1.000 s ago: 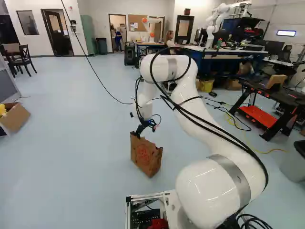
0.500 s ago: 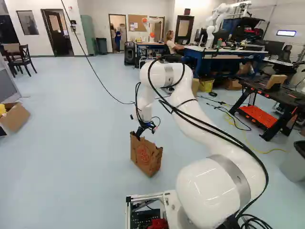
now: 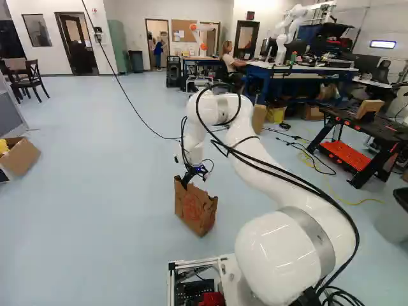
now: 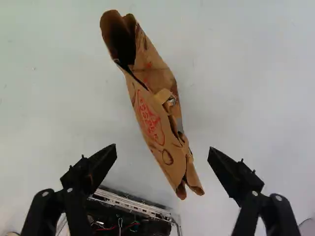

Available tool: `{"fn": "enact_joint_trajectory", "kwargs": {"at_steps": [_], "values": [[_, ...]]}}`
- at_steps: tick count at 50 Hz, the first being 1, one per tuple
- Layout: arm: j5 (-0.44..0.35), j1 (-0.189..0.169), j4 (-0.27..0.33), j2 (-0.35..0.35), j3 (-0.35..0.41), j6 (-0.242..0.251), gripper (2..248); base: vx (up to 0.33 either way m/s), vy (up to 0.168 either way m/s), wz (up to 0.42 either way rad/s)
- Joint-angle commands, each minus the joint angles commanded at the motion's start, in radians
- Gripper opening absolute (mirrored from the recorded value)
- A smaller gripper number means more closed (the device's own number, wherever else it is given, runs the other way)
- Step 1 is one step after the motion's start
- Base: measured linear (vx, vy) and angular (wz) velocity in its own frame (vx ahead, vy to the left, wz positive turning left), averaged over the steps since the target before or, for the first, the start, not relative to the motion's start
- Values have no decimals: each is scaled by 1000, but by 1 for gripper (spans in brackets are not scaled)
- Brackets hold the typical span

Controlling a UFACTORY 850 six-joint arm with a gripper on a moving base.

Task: Pick up the grocery bag from the ground

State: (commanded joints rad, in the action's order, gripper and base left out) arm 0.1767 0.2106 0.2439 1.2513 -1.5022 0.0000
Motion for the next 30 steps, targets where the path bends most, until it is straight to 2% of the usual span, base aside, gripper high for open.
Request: {"fn": "enact_joint_trajectory", "kwargs": {"at_steps": [30], "values": [[0, -4, 0, 120, -118, 0, 247, 0, 0, 0]]}}
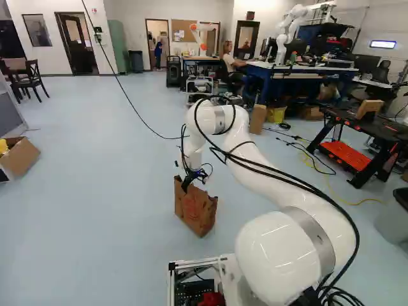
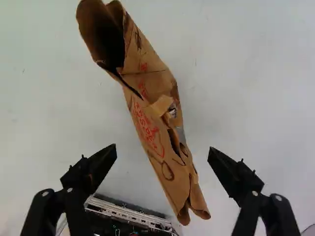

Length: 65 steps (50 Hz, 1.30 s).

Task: Pick up the grocery bag from the ground

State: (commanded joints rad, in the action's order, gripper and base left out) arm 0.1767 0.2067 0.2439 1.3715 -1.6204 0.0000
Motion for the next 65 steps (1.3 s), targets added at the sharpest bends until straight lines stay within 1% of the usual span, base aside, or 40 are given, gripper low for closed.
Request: {"fn": "enact_joint_trajectory", "kwargs": {"at_steps": [65], "values": [[0, -3, 0, 253, -250, 0, 247, 0, 0, 0]]}}
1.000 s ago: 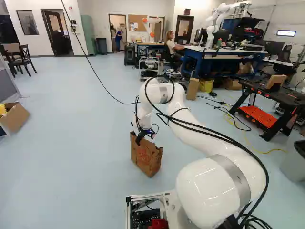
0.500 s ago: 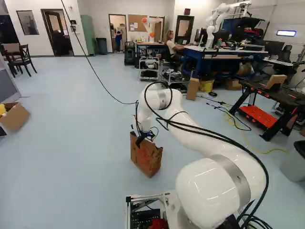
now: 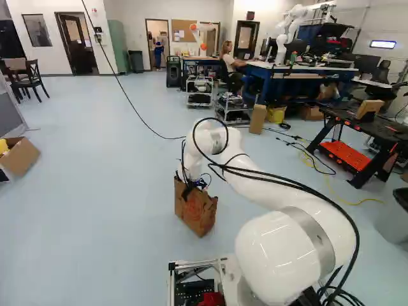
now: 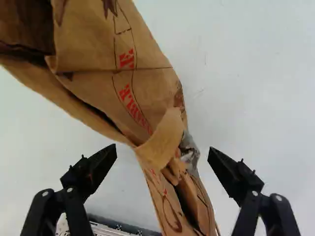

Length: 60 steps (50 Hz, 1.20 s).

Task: Pick up the grocery bag from the ground

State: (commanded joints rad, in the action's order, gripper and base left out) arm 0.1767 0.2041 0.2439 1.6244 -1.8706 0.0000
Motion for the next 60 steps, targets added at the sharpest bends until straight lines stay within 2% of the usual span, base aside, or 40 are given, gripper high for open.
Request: {"fn": "enact_joint_trajectory", "kwargs": {"at_steps": [13, 14, 19, 20, 24, 25, 29, 30, 34, 35, 40, 41, 45, 46, 60], "values": [[0, 0, 0, 51, -52, 0, 247, 0, 0, 0], [0, 0, 0, 55, -56, 0, 224, 0, 0, 0], [0, 0, 0, 69, -71, 0, 224, 0, 0, 0], [0, 0, 0, 71, -73, 0, 186, 0, 0, 0], [0, 0, 0, 74, -76, 0, 186, 0, 0, 0], [0, 0, 0, 74, -76, 0, 147, 0, 0, 0], [0, 0, 0, 75, -78, 0, 147, 0, 0, 0], [0, 0, 0, 76, -78, 0, 109, 0, 0, 0], [0, 0, 0, 75, -77, 0, 109, 0, 0, 0], [0, 0, 0, 74, -76, 0, 71, 0, 0, 0], [0, 0, 0, 60, -62, 0, 71, 0, 0, 0], [0, 0, 0, 57, -58, 0, 36, 0, 0, 0], [0, 0, 0, 43, -43, 0, 36, 0, 0, 0], [0, 0, 0, 39, -40, 0, 21, 0, 0, 0], [0, 0, 0, -15, 16, 0, 21, 0, 0, 0]]}}
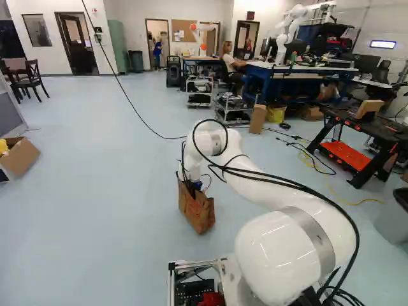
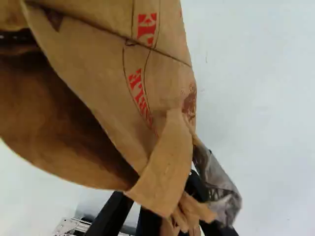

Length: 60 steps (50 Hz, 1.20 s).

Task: Pick up the grocery bag from the ground

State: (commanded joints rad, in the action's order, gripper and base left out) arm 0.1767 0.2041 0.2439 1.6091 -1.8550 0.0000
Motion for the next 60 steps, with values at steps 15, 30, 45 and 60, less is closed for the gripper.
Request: {"fn": "enact_joint_trajectory", "kwargs": {"at_steps": [15, 30, 45, 60], "values": [[0, 0, 0, -58, 57, 0, 21, 0, 0, 0], [0, 0, 0, -115, 111, 0, 21, 0, 0, 0], [0, 0, 0, -171, 163, 0, 21, 0, 0, 0], [0, 0, 0, -226, 213, 0, 21, 0, 0, 0]]}}
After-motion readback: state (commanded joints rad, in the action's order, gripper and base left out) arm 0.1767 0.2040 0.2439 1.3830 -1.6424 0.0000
